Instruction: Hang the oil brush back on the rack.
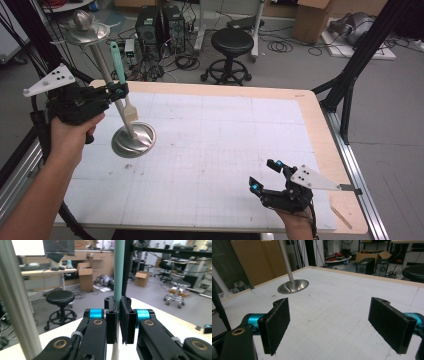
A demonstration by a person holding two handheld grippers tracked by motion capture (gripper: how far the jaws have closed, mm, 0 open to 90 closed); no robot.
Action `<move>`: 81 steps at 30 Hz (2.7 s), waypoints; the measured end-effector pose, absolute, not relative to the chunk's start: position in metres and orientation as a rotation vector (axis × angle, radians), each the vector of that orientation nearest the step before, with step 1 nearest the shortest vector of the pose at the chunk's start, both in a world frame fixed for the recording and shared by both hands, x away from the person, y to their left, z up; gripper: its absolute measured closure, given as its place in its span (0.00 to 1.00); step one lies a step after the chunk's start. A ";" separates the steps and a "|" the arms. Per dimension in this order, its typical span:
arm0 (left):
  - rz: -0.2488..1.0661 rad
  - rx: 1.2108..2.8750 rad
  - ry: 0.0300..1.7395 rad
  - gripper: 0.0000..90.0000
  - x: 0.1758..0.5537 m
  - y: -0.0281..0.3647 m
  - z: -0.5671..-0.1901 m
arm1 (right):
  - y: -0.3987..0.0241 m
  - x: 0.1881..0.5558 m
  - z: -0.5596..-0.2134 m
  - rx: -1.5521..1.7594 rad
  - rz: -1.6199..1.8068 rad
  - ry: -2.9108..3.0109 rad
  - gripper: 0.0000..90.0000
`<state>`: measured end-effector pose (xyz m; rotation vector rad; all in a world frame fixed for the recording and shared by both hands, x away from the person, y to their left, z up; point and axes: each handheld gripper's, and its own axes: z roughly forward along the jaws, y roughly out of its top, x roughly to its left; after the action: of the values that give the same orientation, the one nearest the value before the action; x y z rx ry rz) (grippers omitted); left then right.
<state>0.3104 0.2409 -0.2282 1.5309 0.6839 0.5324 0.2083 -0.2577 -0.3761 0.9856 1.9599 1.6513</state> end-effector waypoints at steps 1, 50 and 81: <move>0.522 1.528 0.663 0.94 0.309 0.243 -0.228 | -0.258 0.208 -0.376 0.992 1.652 1.961 0.18; 0.272 1.493 0.572 0.94 0.325 0.310 -0.246 | -0.253 0.210 -0.377 0.979 1.654 1.972 0.18; 0.485 1.434 0.718 0.31 0.272 0.312 -0.338 | -0.282 0.206 -0.382 1.081 1.562 1.883 0.18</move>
<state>0.2721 0.3116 -0.3382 1.4335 0.7179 0.4849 0.2057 -0.2825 -0.3818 1.0812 1.8830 1.5621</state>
